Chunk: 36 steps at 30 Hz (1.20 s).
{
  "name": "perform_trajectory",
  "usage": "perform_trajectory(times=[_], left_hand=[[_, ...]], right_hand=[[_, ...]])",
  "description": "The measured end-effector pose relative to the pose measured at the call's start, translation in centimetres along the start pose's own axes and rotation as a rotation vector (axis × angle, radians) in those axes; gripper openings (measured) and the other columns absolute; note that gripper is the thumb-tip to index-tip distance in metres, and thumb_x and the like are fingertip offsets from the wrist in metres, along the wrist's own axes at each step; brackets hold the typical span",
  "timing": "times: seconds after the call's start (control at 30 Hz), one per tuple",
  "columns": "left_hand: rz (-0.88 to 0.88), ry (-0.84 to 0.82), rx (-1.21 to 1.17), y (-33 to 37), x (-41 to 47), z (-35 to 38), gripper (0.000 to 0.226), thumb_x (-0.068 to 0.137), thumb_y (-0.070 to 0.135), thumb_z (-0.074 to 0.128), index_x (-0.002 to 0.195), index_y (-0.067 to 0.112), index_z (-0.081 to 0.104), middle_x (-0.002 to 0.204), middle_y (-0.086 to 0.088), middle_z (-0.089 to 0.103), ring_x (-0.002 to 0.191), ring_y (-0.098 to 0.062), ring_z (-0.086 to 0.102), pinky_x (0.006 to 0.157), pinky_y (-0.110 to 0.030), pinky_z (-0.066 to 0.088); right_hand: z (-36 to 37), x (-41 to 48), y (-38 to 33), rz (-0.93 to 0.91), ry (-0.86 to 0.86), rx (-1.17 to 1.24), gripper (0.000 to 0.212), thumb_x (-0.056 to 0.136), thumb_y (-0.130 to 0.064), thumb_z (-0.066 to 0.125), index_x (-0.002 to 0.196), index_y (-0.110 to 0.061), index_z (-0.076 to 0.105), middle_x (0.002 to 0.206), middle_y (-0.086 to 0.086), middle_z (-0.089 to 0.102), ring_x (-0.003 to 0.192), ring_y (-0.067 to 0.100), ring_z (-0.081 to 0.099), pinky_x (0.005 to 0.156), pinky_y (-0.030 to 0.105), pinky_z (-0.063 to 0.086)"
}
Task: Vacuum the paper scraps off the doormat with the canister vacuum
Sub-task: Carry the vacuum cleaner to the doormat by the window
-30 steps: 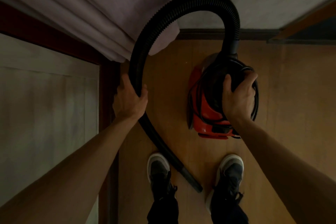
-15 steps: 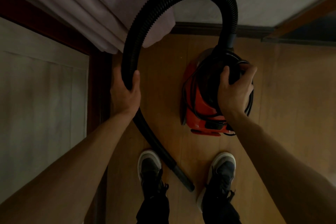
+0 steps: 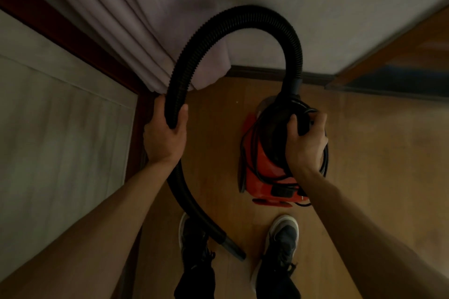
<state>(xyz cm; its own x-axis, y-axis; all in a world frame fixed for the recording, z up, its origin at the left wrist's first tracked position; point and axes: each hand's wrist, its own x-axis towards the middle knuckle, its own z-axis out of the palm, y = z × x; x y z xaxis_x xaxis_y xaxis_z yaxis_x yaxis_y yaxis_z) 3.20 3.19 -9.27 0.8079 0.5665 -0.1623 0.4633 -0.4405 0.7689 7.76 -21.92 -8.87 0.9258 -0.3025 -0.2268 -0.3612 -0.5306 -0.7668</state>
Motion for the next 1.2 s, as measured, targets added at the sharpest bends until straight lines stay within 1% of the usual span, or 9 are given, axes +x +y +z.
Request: perform_trajectory(times=[0.1,0.27,0.4,0.63,0.77,0.83,1.0,1.1,1.2], left_hand=[[0.039,0.005,-0.024,3.5,-1.1,-1.6,0.037,0.099,0.048,0.052,0.130,0.028,0.052,0.090,0.028,0.057,0.073,0.015,0.057,0.065,-0.023,0.051],[0.129,-0.031,-0.049,10.4,-3.5,-4.5,0.035,0.099,0.043,0.053,0.129,0.024,0.055,0.086,0.021,0.060,0.071,0.010,0.059,0.057,-0.018,0.053],[0.190,-0.066,-0.083,16.8,-4.7,-6.9,0.031,0.099,0.041,0.053,0.126,0.025,0.055,0.081,0.005,0.066,0.064,-0.006,0.062,0.052,-0.034,0.057],[0.293,-0.109,-0.182,28.4,-6.8,-9.8,0.022,0.099,0.037,0.054,0.120,0.031,0.054,0.081,0.016,0.060,0.067,0.003,0.060,0.049,-0.010,0.048],[0.316,-0.153,-0.228,34.3,-9.5,-10.2,0.025,0.098,0.044,0.052,0.116,0.028,0.057,0.076,0.006,0.065,0.058,-0.007,0.060,0.045,-0.022,0.049],[0.355,-0.170,-0.240,37.5,-11.1,-10.3,0.025,0.096,0.049,0.050,0.113,0.030,0.055,0.074,0.005,0.064,0.057,-0.010,0.059,0.046,-0.023,0.048],[0.486,-0.211,-0.244,46.7,-13.8,-10.2,0.043,0.092,0.060,0.043,0.118,0.029,0.054,0.087,0.002,0.065,0.073,-0.013,0.062,0.062,-0.040,0.057],[0.591,-0.232,-0.253,53.1,-15.6,-10.3,0.037,0.093,0.058,0.044,0.116,0.030,0.053,0.085,0.004,0.065,0.071,-0.013,0.063,0.060,-0.039,0.056],[0.686,-0.246,-0.247,59.6,-17.4,-10.3,0.033,0.094,0.054,0.046,0.112,0.027,0.054,0.077,0.002,0.063,0.064,-0.016,0.062,0.052,-0.037,0.053]], right_hand=[[-3.4,-1.4,-2.2,-0.009,0.029,0.013,0.019,0.098,-0.036,0.054,0.101,-0.023,0.040,0.083,-0.009,0.057,0.073,0.012,0.062,0.053,0.034,0.053],[-10.5,-3.2,-7.2,-0.021,0.078,0.043,0.017,0.099,-0.032,0.054,0.101,-0.020,0.041,0.080,-0.008,0.056,0.067,0.010,0.060,0.047,0.028,0.047],[-16.7,-4.3,-11.5,-0.013,0.122,0.053,0.017,0.099,-0.029,0.055,0.100,-0.018,0.043,0.075,-0.005,0.056,0.060,0.012,0.059,0.041,0.025,0.042],[-27.1,-5.5,-18.5,-0.030,0.231,0.066,0.019,0.098,-0.028,0.056,0.097,-0.014,0.043,0.072,-0.003,0.056,0.057,0.009,0.057,0.039,0.018,0.038],[-33.0,-6.8,-22.4,-0.046,0.316,0.098,0.020,0.098,-0.027,0.057,0.095,-0.012,0.043,0.070,0.001,0.057,0.054,0.013,0.056,0.038,0.025,0.040],[-36.4,-7.6,-24.3,-0.056,0.376,0.098,0.020,0.097,-0.024,0.057,0.095,-0.008,0.045,0.067,-0.001,0.055,0.050,0.008,0.052,0.036,0.021,0.039],[-44.8,-9.3,-27.2,-0.045,0.551,0.123,0.019,0.095,-0.024,0.061,0.098,-0.008,0.052,0.071,-0.009,0.057,0.059,0.000,0.054,0.045,0.013,0.039],[-49.7,-10.5,-28.6,-0.043,0.663,0.153,0.018,0.095,-0.022,0.061,0.098,-0.007,0.051,0.071,-0.011,0.055,0.062,0.000,0.051,0.049,0.009,0.039],[-54.7,-11.4,-29.8,-0.033,0.774,0.167,0.020,0.093,-0.021,0.064,0.097,-0.007,0.051,0.070,-0.013,0.051,0.064,0.017,0.050,0.060,0.026,0.037]])
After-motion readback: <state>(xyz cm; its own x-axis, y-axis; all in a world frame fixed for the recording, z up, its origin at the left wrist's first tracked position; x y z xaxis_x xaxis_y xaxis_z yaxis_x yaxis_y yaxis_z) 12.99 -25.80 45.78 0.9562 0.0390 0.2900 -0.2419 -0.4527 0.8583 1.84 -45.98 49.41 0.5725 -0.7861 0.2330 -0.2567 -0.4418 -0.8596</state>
